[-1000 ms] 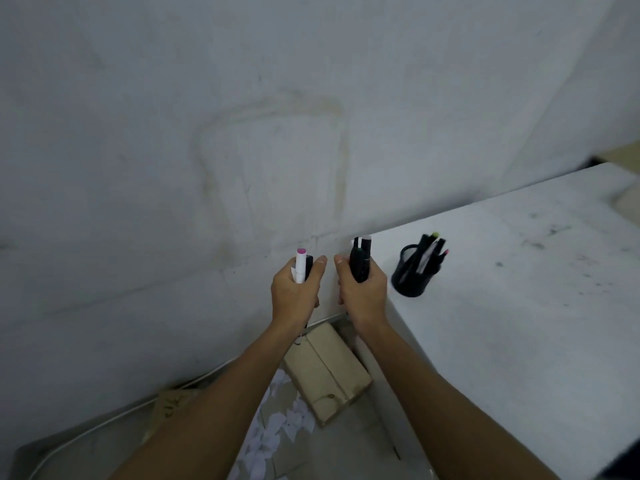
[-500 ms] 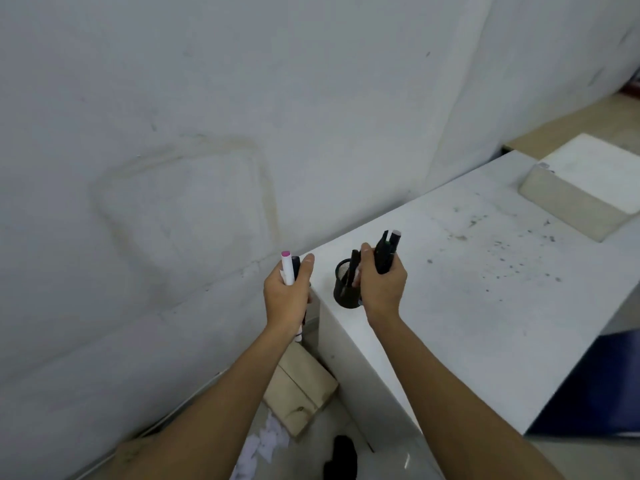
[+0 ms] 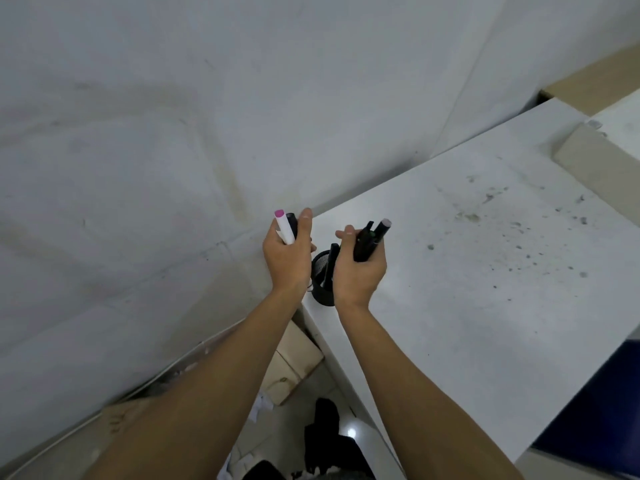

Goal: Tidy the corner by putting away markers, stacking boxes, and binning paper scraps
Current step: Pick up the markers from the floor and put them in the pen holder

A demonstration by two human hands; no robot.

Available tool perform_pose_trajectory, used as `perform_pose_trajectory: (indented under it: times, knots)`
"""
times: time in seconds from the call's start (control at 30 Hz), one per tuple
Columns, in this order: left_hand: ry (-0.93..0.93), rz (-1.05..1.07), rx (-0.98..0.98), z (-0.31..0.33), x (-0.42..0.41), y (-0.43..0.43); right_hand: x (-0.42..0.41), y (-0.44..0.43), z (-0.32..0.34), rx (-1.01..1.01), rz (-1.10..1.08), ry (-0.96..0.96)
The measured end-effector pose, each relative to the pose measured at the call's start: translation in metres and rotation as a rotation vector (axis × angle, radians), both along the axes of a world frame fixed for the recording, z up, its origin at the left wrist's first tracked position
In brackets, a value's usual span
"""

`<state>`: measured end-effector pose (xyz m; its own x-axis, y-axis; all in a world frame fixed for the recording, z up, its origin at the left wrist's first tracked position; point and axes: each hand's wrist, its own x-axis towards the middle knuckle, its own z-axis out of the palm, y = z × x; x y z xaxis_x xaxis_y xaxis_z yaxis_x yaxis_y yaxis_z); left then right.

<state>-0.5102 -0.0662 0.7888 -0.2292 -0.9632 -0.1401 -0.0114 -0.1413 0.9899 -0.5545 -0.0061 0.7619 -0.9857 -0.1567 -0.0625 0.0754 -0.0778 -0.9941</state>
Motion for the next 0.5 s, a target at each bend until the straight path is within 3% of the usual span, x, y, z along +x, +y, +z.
perform_pose_trajectory:
  times: [0.2, 0.5]
  knots:
    - [0.035, 0.040, 0.012, 0.000, -0.015, -0.015, -0.001, -0.011, -0.027, 0.107, -0.029, 0.085]
    - [0.062, 0.062, 0.057, -0.005, -0.026, -0.022, 0.000, -0.003, -0.040, 0.039, -0.059, -0.096]
